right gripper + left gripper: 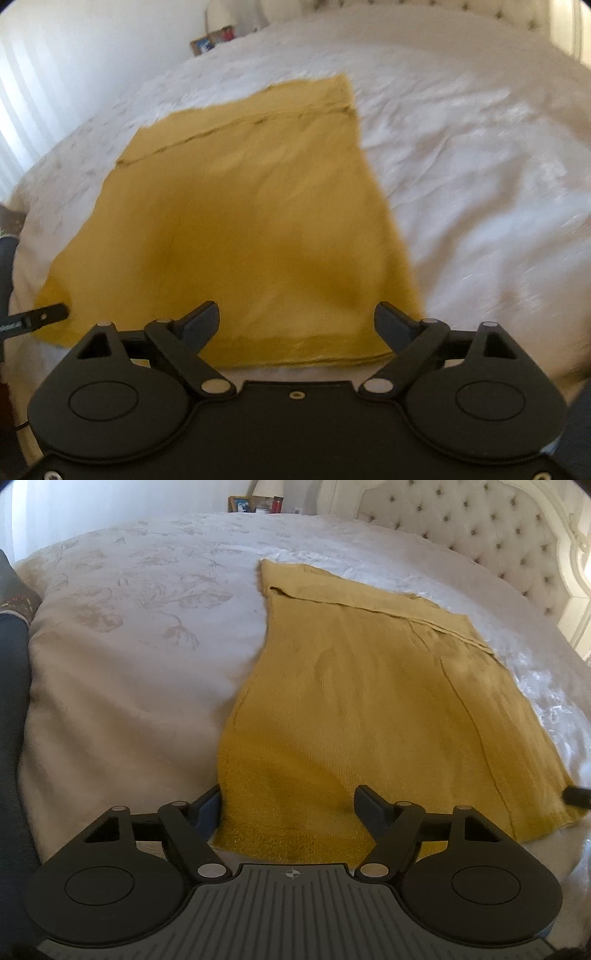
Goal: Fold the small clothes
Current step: 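Move both grippers to the sweater hem and close them on it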
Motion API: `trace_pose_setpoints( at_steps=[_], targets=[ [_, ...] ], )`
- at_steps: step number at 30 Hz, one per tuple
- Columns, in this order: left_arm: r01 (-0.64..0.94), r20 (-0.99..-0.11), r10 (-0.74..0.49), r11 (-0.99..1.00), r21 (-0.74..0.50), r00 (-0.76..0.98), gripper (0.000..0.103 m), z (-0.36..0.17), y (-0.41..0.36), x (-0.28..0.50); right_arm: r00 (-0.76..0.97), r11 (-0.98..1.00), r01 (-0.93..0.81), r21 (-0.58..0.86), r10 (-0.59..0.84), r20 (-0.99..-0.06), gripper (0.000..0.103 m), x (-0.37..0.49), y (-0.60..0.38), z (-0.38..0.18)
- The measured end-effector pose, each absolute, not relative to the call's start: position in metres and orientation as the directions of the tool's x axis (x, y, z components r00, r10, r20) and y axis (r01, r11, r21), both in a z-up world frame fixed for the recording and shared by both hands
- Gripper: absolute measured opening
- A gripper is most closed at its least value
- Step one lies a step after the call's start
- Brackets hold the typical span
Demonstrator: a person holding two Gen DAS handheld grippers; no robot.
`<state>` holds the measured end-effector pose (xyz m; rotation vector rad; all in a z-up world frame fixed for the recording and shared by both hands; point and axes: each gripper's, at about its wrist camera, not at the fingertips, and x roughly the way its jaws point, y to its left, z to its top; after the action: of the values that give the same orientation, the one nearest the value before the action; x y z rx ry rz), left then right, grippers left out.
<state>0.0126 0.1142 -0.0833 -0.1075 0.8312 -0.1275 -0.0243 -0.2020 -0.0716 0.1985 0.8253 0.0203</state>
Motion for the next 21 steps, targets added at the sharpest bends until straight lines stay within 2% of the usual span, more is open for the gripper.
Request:
trace_pose_setpoints(
  at_steps=[5, 7, 10, 16, 19, 21],
  targets=[
    [0.068, -0.72, -0.157, 0.986, -0.152, 0.676, 0.073, -0.079, 0.117, 0.01, 0.678, 0.988, 0.103, 0.114, 0.014, -0.735, 0.09, -0.021, -0.225, -0.063],
    [0.062, -0.721, -0.152, 0.987, -0.15, 0.676, 0.073, -0.078, 0.119, 0.011, 0.655, 0.988, 0.116, 0.099, -0.001, -0.756, 0.08, -0.015, -0.234, -0.067],
    [0.048, -0.727, -0.135, 0.989, -0.14, 0.673, 0.073, -0.077, 0.121, 0.013, 0.617, 0.982, 0.12, 0.143, 0.039, -0.786, 0.067, -0.007, -0.247, -0.077],
    [0.018, -0.75, -0.116, 0.99, -0.137, 0.651, 0.073, -0.081, 0.129, 0.017, 0.594, 0.971, 0.108, 0.214, 0.11, -0.797, 0.066, -0.001, -0.256, -0.088],
    [0.012, -0.75, -0.123, 0.988, -0.151, 0.65, 0.073, -0.081, 0.131, 0.017, 0.588, 0.964, 0.082, 0.255, 0.16, -0.793, 0.058, -0.003, -0.256, -0.091],
    [0.014, -0.75, -0.124, 0.988, -0.151, 0.65, 0.073, -0.082, 0.131, 0.019, 0.583, 0.958, 0.066, 0.28, 0.191, -0.79, 0.058, -0.003, -0.256, -0.093]
  ],
)
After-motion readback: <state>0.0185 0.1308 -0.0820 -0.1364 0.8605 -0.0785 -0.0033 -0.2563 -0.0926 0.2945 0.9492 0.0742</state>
